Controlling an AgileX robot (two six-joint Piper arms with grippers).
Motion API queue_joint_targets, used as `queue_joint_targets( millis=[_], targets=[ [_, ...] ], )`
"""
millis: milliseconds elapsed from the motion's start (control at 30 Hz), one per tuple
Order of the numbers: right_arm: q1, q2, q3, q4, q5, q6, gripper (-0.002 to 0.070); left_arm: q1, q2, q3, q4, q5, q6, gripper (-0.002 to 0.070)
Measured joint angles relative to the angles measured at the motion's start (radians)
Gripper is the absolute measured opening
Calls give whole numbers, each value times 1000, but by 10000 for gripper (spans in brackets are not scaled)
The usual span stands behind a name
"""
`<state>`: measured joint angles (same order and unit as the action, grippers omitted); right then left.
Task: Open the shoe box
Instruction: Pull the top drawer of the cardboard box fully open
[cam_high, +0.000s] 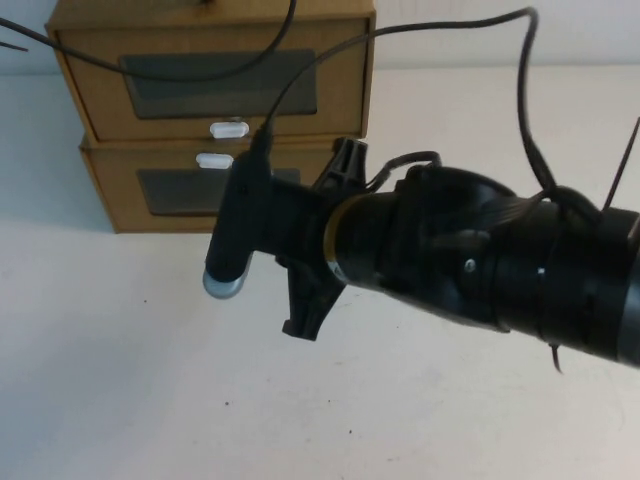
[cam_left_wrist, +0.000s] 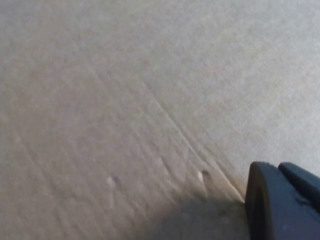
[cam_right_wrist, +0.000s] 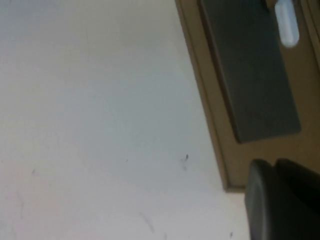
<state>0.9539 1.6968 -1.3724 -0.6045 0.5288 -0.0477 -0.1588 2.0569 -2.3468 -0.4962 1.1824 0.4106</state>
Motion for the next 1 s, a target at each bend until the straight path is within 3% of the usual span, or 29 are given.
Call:
queue_joint_targets(
  millis=[100,233,367,633,1000],
  targets=[
    [9,26,-2,-101,-53,2,53,0,0,0,0,2,-2,-5],
    [11,57,-2,-251,-93,4,192,0,0,0,-2,2,-6,-5],
    [11,87,-2,-413,-139,93,280,0,0,0,-2,2,-10,-5],
    [11,154,-9,-990,-147,566,303,0,0,0,-2,2,-13,-5],
    [12,333,-235,-1051,10,618,303,0,0,0,-2,2,-15,-5]
  ],
)
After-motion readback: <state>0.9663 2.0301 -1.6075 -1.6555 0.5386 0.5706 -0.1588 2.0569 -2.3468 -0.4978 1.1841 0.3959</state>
